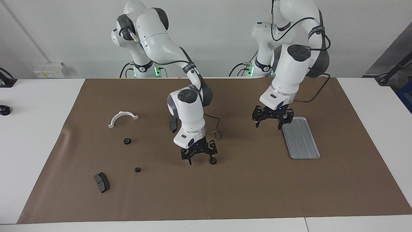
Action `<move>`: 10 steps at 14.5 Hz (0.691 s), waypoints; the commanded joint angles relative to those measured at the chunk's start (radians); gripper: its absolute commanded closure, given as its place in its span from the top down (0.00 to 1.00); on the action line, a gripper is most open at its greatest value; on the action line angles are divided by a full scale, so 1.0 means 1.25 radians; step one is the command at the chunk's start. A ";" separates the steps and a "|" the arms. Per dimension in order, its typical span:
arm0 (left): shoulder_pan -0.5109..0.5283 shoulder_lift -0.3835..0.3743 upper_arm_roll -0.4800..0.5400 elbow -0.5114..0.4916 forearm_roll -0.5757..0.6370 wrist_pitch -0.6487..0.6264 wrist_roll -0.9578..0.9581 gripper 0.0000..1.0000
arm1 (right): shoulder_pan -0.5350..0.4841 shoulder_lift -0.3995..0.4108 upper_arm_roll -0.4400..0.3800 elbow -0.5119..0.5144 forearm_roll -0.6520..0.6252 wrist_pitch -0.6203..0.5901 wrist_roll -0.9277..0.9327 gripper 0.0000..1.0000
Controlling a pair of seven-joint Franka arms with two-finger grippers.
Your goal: Place bearing gear from tray to pile
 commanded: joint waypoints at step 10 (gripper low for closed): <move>0.169 -0.053 -0.006 0.222 0.010 -0.339 0.116 1.00 | 0.043 0.040 0.001 0.014 -0.075 0.057 0.011 1.00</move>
